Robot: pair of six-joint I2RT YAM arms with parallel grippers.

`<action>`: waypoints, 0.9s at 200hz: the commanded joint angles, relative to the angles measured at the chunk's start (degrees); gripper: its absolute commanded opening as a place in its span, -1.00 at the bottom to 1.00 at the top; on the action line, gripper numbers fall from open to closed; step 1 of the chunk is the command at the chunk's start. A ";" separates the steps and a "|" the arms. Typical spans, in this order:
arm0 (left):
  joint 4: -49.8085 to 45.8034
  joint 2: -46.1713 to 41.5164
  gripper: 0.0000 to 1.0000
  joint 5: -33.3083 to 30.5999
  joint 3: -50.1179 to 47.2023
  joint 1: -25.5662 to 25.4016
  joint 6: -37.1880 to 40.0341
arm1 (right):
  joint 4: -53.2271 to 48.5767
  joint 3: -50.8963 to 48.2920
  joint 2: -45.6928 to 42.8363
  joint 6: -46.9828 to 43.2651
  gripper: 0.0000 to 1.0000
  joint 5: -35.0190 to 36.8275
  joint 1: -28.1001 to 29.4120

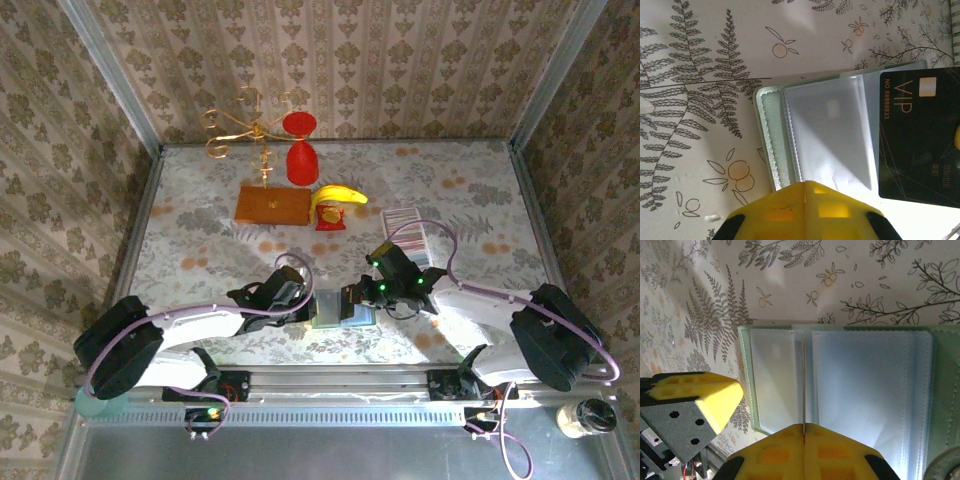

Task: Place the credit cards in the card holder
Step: Insert the credit card into the card slot.

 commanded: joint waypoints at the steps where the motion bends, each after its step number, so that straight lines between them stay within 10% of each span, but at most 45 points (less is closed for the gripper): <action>1: 0.52 0.93 -0.94 -1.05 -0.20 -0.58 -0.84 | 2.84 0.92 1.32 -0.43 -1.00 0.89 0.30; 180: 2.36 3.76 -1.00 -2.50 -2.13 -2.33 -0.91 | 7.87 -5.30 -1.87 3.73 -1.00 1.95 0.46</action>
